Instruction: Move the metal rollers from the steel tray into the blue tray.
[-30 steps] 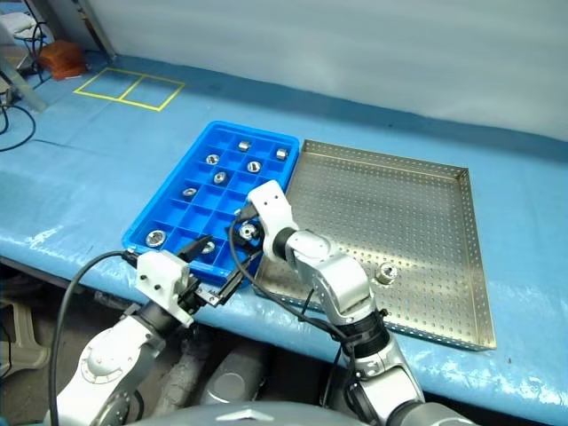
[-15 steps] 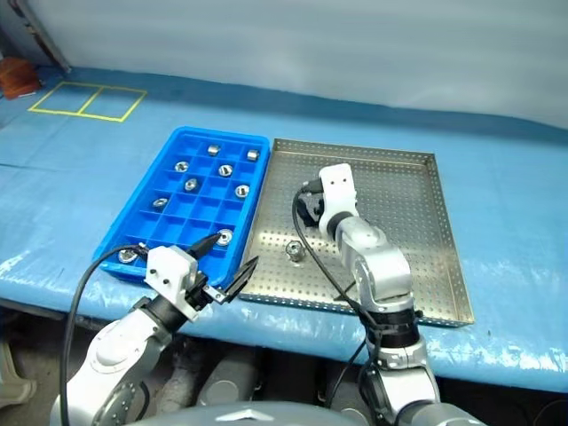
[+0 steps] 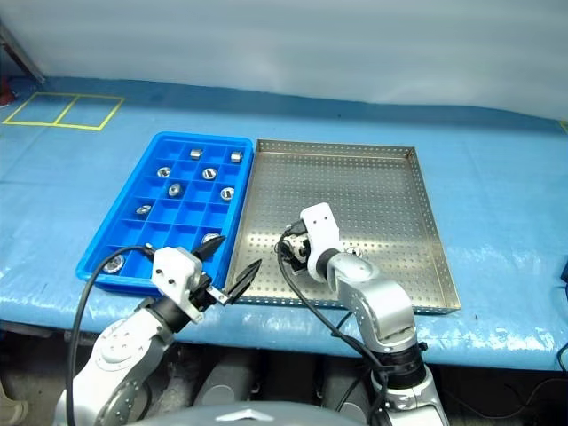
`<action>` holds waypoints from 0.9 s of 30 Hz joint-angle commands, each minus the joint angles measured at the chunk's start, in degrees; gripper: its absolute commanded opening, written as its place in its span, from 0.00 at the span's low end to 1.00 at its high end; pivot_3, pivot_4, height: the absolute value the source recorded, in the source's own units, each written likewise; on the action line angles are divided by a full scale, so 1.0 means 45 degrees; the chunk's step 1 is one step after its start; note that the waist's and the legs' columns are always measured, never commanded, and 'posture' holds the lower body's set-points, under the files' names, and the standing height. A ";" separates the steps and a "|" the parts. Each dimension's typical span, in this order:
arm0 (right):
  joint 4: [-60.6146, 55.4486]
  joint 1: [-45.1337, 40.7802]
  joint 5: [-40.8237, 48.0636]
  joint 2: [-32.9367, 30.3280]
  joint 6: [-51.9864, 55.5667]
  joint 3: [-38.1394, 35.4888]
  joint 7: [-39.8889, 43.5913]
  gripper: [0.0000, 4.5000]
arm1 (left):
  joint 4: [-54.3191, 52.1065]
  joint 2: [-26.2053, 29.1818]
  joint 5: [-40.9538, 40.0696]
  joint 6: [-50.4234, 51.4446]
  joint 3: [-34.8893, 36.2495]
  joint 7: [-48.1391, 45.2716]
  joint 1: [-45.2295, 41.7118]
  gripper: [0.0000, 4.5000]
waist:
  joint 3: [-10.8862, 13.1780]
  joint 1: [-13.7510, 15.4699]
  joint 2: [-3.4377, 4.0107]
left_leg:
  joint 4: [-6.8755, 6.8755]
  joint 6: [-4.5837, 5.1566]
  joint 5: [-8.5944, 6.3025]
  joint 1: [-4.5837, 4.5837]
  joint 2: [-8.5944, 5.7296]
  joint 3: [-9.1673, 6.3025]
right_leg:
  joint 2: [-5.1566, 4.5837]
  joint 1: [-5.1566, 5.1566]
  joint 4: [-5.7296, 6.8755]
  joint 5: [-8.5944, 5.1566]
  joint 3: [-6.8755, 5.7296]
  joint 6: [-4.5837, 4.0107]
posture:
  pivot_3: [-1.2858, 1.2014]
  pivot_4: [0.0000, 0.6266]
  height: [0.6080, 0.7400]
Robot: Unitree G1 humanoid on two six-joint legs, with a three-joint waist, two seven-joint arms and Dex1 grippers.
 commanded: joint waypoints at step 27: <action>0.1030 -0.1208 -0.0991 -0.0663 -0.3000 0.1188 0.0718 0.36 | -0.0265 -0.0083 -0.0030 -0.0333 -0.0097 0.0130 0.0188 1.00 | 0.0002 -0.0121 -0.0006 | 0.0019 0.0001 0.0001 0.0001 -0.0002 0.0002 | 0.0002 0.0007 0.0004 0.0005 0.0004 0.0008 | 0.63 0.24 1.00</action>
